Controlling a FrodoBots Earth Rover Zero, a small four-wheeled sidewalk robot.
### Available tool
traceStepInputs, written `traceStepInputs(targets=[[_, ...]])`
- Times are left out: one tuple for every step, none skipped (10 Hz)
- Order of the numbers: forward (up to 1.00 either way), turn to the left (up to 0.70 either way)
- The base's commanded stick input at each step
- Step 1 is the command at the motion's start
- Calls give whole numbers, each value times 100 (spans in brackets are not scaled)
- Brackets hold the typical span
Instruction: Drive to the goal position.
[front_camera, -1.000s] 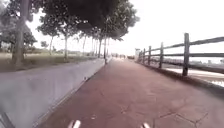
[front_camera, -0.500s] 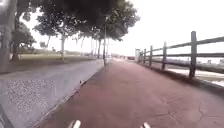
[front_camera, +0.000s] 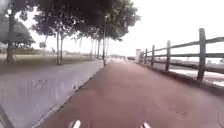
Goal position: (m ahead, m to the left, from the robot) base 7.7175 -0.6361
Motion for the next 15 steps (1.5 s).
traceStepInputs(targets=[[70,7],[70,7],[70,7],[70,7],[70,7],[70,7],[70,7],[70,7],[70,7],[70,7],[70,7],[70,7],[70,-4],[70,-22],[70,-4]])
